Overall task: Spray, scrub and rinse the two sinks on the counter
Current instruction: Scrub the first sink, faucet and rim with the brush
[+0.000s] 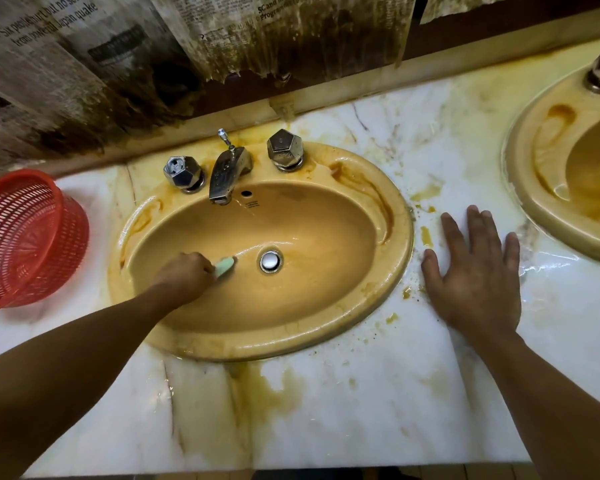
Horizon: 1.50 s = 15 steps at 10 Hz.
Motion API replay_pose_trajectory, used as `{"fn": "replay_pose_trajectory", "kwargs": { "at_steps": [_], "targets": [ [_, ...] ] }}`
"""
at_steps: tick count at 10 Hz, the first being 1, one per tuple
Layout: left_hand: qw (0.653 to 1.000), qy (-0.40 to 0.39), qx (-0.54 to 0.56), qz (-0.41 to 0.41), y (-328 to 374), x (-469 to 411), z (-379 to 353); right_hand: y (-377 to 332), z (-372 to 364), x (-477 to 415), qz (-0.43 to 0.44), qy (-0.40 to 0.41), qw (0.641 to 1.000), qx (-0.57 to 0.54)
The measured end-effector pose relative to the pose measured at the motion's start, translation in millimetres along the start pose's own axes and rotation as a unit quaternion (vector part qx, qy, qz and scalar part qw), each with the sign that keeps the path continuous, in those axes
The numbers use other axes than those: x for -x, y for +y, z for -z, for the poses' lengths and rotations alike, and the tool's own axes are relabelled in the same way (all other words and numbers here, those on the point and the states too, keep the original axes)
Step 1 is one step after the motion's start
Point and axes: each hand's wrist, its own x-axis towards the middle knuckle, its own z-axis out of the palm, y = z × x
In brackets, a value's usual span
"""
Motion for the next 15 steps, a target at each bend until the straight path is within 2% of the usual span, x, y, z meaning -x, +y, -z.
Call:
{"fn": "replay_pose_trajectory", "kwargs": {
  "at_steps": [1, 2, 3, 4, 5, 6, 7, 8, 9, 10, 11, 12, 13, 14, 15],
  "targets": [
    [0.998, -0.069, -0.006, -0.003, -8.4, 4.8, 2.1, 1.0, -0.7, 0.7, 0.002, 0.007, 1.0, -0.001],
    [0.987, 0.013, -0.158, -0.009, -31.9, 2.8, 31.5, 0.9, -0.3, 1.0, 0.002, 0.006, 1.0, 0.0],
    [0.928, 0.171, -0.3, -0.139, -54.8, -0.8, 69.7, 0.1, 0.2, 0.3, -0.001, 0.008, 1.0, -0.007],
    [0.909, 0.215, -0.296, -0.198, -60.7, -2.2, 83.3, -0.7, 0.0, 0.7, 0.0, 0.008, 1.0, -0.002],
    [0.903, 0.147, -0.353, -0.194, -47.8, 5.6, 70.3, -0.4, 0.3, 0.7, -0.001, 0.003, 1.0, -0.001],
    [0.883, 0.04, -0.423, -0.2, -35.9, 10.9, 59.5, -0.5, 0.3, 1.0, -0.002, 0.003, 1.0, -0.002],
    [0.915, 0.171, -0.314, -0.187, -38.2, -1.1, 72.2, -0.5, 0.0, 1.7, -0.002, 0.008, 1.0, -0.002],
    [0.922, 0.272, -0.195, -0.195, -39.5, -7.9, 72.6, -0.4, -0.6, 1.7, -0.002, 0.012, 1.0, -0.004],
    [0.943, 0.175, -0.226, -0.171, -44.1, -8.7, 57.5, -1.0, -0.6, 2.0, -0.003, 0.011, 1.0, -0.004],
    [0.972, 0.179, -0.114, -0.1, -53.4, -10.5, 63.9, -0.9, -1.5, 1.7, -0.003, 0.015, 1.0, -0.005],
    [0.957, 0.276, -0.014, -0.085, -56.3, -7.2, 71.7, -0.4, -2.3, 1.9, -0.001, 0.021, 1.0, -0.003],
    [0.945, 0.302, -0.031, -0.119, -57.4, -3.3, 65.3, -0.6, -2.1, 1.5, -0.001, 0.022, 1.0, -0.007],
    [0.949, 0.269, -0.068, -0.151, -60.2, -9.1, 62.5, -0.8, -2.5, 1.8, -0.002, 0.024, 1.0, -0.004],
    [0.913, 0.323, -0.088, -0.232, -50.4, -17.0, 74.4, -0.4, -2.7, 2.1, -0.001, 0.03, 1.0, -0.004],
    [0.877, 0.413, -0.071, -0.234, -31.6, -21.3, 88.7, -0.1, -3.2, 2.1, 0.001, 0.035, 0.999, -0.001]
  ]
}}
